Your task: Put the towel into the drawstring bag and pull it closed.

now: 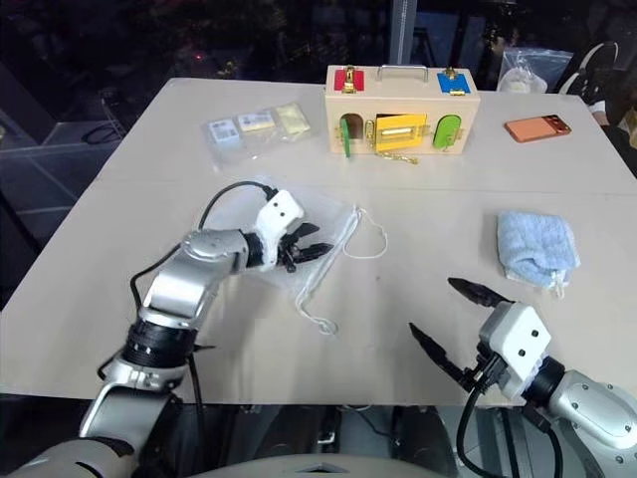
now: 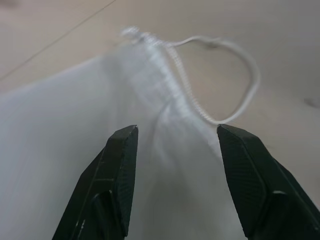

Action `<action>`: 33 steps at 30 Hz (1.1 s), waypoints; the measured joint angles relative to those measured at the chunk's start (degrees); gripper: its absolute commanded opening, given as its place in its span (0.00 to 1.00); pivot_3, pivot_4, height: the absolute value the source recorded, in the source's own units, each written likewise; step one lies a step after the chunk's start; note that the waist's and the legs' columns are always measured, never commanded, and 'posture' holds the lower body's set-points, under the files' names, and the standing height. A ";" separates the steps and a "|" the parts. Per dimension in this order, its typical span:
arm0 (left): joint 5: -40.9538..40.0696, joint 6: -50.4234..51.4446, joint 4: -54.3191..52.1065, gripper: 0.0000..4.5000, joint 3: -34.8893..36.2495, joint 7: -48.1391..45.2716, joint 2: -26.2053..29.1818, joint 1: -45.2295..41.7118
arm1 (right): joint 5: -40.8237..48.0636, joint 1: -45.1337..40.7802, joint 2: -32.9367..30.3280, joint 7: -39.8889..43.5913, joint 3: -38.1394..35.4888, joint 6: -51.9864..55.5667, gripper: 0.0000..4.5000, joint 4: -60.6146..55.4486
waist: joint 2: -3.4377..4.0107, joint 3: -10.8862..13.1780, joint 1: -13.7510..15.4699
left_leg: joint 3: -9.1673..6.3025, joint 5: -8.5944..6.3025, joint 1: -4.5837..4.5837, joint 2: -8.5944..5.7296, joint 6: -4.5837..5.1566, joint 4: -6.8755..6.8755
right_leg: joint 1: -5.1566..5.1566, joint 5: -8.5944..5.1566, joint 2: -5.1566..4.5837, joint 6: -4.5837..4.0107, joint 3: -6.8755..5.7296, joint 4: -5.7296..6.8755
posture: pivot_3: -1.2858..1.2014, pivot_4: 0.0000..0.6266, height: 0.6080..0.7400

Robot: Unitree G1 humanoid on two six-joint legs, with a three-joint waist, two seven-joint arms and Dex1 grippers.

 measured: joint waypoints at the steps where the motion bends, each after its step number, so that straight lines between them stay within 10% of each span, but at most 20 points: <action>1: 0.49 1.88 -1.88 0.57 -0.58 2.23 -0.88 0.58 | 0.07 -0.01 -0.26 0.50 -0.11 -0.32 1.00 0.57 | 0.00 0.00 -0.01 | 0.00 0.00 0.09 0.01 0.00 -0.02 | 0.07 0.02 0.02 -0.02 0.01 0.00 | 0.52 0.24 1.00; 23: 1.08 8.92 -3.61 0.57 -6.84 12.95 -3.91 1.42 | -0.99 1.54 0.17 1.06 -0.05 -3.13 1.00 1.79 | 0.04 -0.02 -0.07 | 0.07 -0.01 0.44 0.01 -0.02 -0.15 | 0.33 -0.04 -0.28 -0.25 0.09 -0.01 | 0.52 0.24 1.00; 33: -9.23 15.89 -2.58 0.51 0.72 8.86 -4.64 0.50 | -0.97 1.04 0.19 0.26 0.24 -2.93 1.00 0.91 | 0.04 -0.02 -0.31 | 0.05 -0.02 0.45 0.02 -0.05 -0.16 | 0.34 -0.04 -0.35 -0.27 0.05 -0.05 | 0.52 0.24 1.00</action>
